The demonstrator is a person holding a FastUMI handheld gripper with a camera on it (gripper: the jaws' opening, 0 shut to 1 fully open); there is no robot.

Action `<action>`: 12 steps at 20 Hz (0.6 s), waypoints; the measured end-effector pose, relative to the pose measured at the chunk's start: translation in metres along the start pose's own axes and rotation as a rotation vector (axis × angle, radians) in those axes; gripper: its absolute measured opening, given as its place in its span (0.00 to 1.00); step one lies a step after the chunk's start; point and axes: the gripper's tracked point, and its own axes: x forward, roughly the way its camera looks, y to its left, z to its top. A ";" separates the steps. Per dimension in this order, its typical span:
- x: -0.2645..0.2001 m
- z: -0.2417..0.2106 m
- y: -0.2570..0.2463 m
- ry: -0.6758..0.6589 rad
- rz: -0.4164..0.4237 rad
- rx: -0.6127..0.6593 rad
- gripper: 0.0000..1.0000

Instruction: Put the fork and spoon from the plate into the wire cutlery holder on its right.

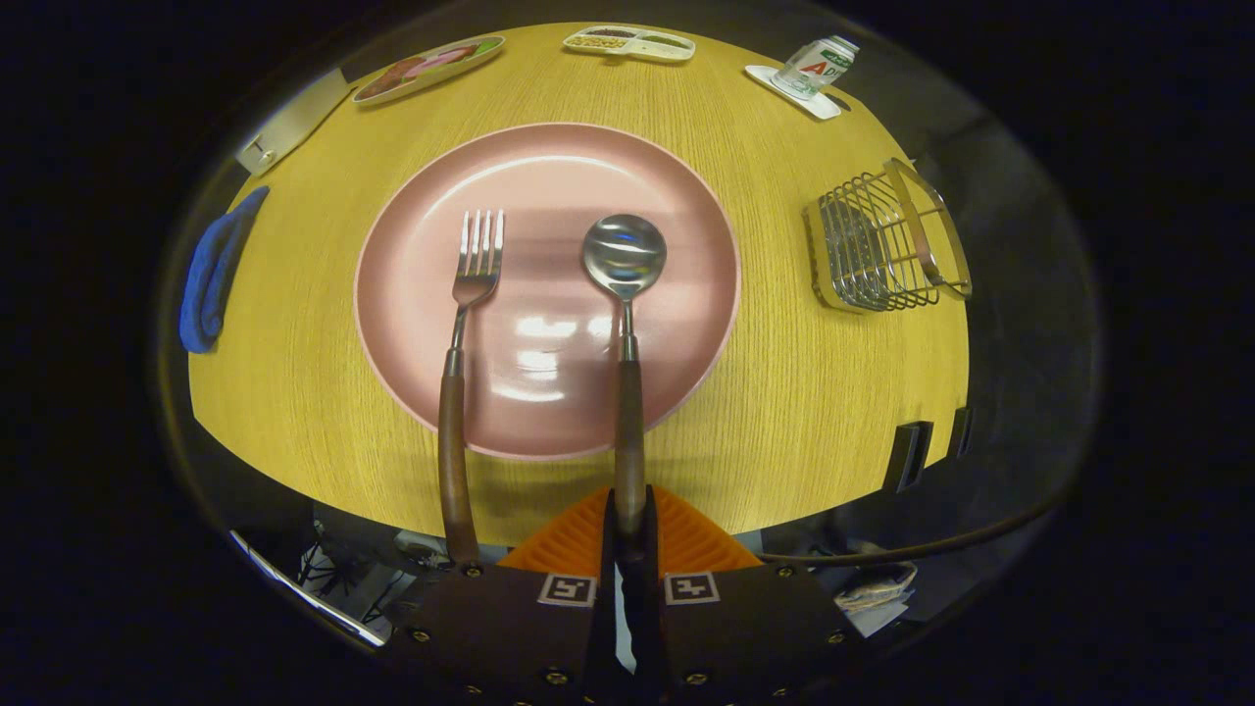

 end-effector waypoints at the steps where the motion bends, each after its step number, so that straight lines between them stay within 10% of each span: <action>1: -0.003 0.005 0.001 -0.024 0.010 0.004 0.08; 12: -0.051 0.029 -0.015 -0.150 -0.049 0.031 0.06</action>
